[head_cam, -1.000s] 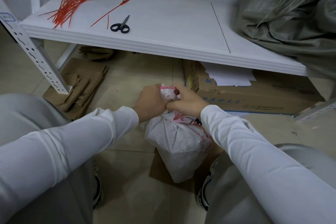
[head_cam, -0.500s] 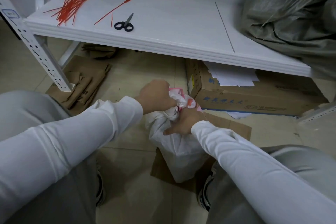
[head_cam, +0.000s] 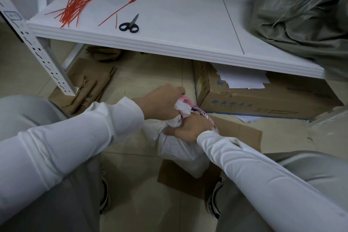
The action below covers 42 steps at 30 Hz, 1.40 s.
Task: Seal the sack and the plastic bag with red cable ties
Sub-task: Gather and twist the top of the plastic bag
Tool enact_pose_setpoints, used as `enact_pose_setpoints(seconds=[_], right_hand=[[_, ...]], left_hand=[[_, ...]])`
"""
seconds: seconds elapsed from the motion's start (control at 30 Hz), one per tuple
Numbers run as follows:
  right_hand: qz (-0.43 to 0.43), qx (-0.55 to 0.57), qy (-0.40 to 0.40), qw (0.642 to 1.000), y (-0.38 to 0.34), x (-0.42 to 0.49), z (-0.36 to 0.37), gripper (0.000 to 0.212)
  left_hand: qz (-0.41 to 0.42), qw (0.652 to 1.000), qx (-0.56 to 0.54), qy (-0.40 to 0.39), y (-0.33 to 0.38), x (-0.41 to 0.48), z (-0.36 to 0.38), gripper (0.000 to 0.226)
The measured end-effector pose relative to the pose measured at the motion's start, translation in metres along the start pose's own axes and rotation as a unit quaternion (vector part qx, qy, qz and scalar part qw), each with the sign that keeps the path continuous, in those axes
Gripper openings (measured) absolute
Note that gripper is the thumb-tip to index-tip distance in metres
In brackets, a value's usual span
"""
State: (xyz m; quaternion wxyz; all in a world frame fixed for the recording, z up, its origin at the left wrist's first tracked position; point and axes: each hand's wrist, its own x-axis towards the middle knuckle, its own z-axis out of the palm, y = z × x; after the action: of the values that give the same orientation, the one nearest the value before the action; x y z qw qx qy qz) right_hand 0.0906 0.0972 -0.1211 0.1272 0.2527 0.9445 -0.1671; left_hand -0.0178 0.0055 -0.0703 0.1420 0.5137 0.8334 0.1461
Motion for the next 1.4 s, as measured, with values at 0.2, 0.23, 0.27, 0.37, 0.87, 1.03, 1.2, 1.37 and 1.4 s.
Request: enact_pose_setpoints(seconds=[0.2,0.23,0.27,0.37,0.87,1.03,1.2,1.37,1.4], right_hand=[[-0.009,-0.056,0.061,0.997,0.0,0.001,-0.001,0.038],[-0.018,-0.056,0.055,0.997,0.001,0.002,-0.003,0.038],[-0.033,-0.055,0.046,0.997,0.001,0.004,-0.005,0.037],[-0.073,-0.034,0.013,0.997,0.003,0.01,-0.003,0.039],[0.049,0.021,0.05,0.997,-0.024,0.01,-0.001,0.085],[0.053,0.02,0.055,0.997,-0.022,0.013,0.001,0.075],[0.053,0.038,0.085,0.994,-0.018,0.014,0.012,0.048],[0.035,0.019,0.112,0.993,-0.015,0.024,0.021,0.029],[0.03,0.013,0.107,0.994,-0.014,0.025,0.021,0.029]], left_hand=[[0.026,0.999,-0.044,-0.002,0.001,-0.006,-0.004,0.041],[0.029,0.998,-0.048,0.0,0.0,-0.007,-0.005,0.038],[0.032,0.998,-0.049,0.002,0.0,-0.007,-0.005,0.034],[0.022,0.998,-0.057,-0.004,0.001,-0.009,-0.004,0.026],[-0.224,0.949,-0.195,0.105,-0.011,-0.003,0.007,0.027],[-0.248,0.938,-0.212,0.119,-0.011,-0.002,0.01,0.029],[-0.262,0.936,-0.205,0.115,-0.012,-0.003,0.013,0.026],[-0.153,0.974,-0.122,0.111,-0.006,-0.006,0.016,0.021],[-0.128,0.981,-0.106,0.101,-0.004,-0.007,0.017,0.023]])
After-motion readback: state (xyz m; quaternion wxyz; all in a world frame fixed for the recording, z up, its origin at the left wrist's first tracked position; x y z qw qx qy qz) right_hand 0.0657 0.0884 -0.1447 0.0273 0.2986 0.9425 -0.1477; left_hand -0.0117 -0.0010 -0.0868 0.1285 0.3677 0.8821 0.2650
